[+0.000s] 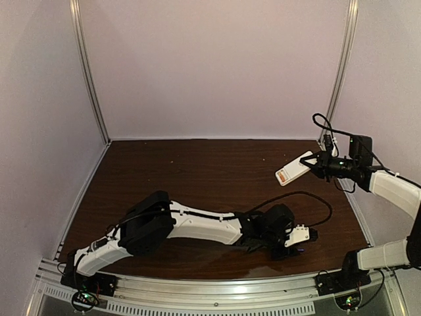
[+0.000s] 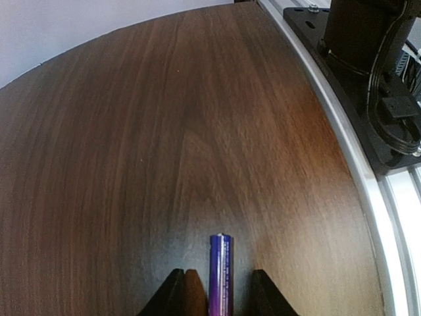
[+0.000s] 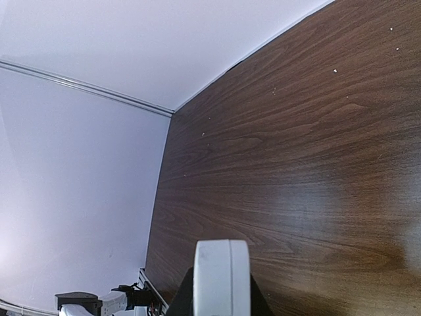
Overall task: Load the batteries into the remote control
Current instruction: Move the battery to the center of the board.
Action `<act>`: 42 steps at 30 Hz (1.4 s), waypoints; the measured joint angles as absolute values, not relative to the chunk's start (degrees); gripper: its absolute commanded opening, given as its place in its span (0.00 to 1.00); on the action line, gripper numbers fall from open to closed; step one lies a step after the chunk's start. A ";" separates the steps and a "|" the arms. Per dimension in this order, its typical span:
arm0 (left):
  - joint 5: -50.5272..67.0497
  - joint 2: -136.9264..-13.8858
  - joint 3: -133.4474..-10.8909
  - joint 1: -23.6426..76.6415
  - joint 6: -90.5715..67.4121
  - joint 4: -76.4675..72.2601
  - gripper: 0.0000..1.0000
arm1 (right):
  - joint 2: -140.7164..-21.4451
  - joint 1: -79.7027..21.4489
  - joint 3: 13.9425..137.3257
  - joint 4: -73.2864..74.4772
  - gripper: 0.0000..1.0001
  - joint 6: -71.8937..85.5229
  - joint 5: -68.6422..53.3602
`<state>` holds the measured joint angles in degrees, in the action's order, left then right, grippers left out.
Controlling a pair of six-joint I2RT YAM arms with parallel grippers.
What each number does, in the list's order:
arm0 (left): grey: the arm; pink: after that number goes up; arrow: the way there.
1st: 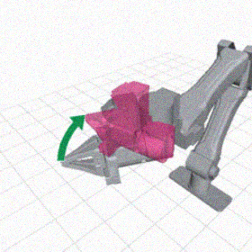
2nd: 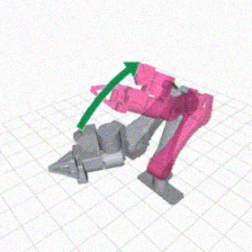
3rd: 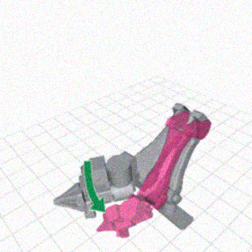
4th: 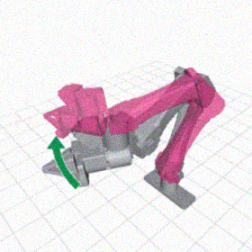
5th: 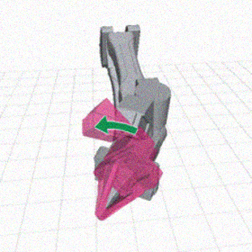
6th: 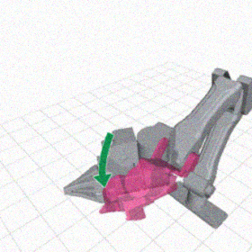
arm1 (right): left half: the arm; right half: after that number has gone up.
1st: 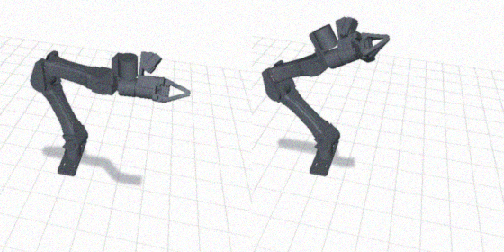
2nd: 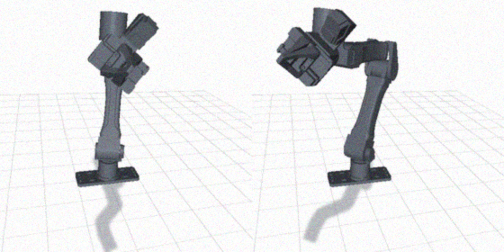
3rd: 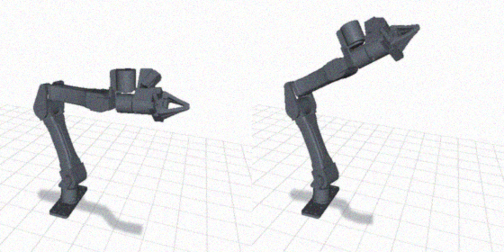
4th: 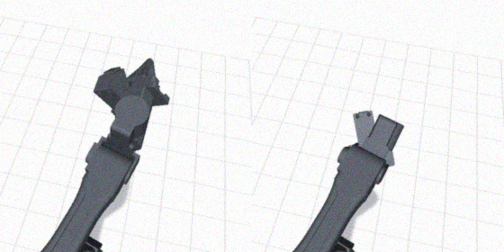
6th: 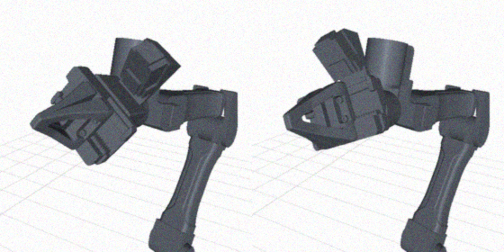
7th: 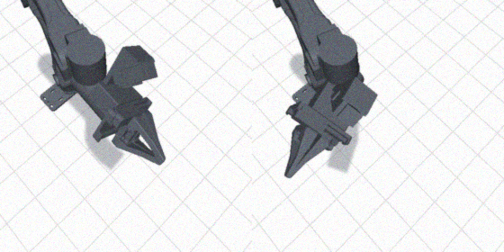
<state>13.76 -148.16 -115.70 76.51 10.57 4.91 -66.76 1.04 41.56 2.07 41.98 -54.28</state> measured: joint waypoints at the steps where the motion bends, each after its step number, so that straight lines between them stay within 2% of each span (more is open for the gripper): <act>1: 13.89 -148.64 -116.22 76.53 10.50 5.19 0.30 | -66.76 1.04 41.45 1.98 0.00 41.98 -54.37; 10: 14.04 -148.90 -117.80 76.64 9.87 8.69 0.00 | -66.76 1.04 40.21 1.91 0.00 42.02 -55.31; 15: 12.03 -143.90 -111.20 76.62 10.02 10.85 0.00 | -66.76 1.06 40.12 1.89 0.00 42.06 -55.64; 24: 4.54 -126.82 -89.03 75.64 5.58 16.45 0.00 | -66.74 1.02 39.59 1.21 0.00 42.46 -55.81; 30: -0.34 -114.74 -72.64 72.84 -4.19 16.80 0.00 | -66.74 0.60 39.24 0.30 0.00 42.68 -55.96; 42: -8.73 -103.26 -61.12 70.28 -31.33 16.34 0.00 | -66.74 0.36 39.24 0.16 0.00 42.87 -56.12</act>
<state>-8.73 -103.26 -61.12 70.28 -31.33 16.34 -66.74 0.36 39.24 0.16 42.87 -56.12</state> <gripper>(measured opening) 0.070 0.161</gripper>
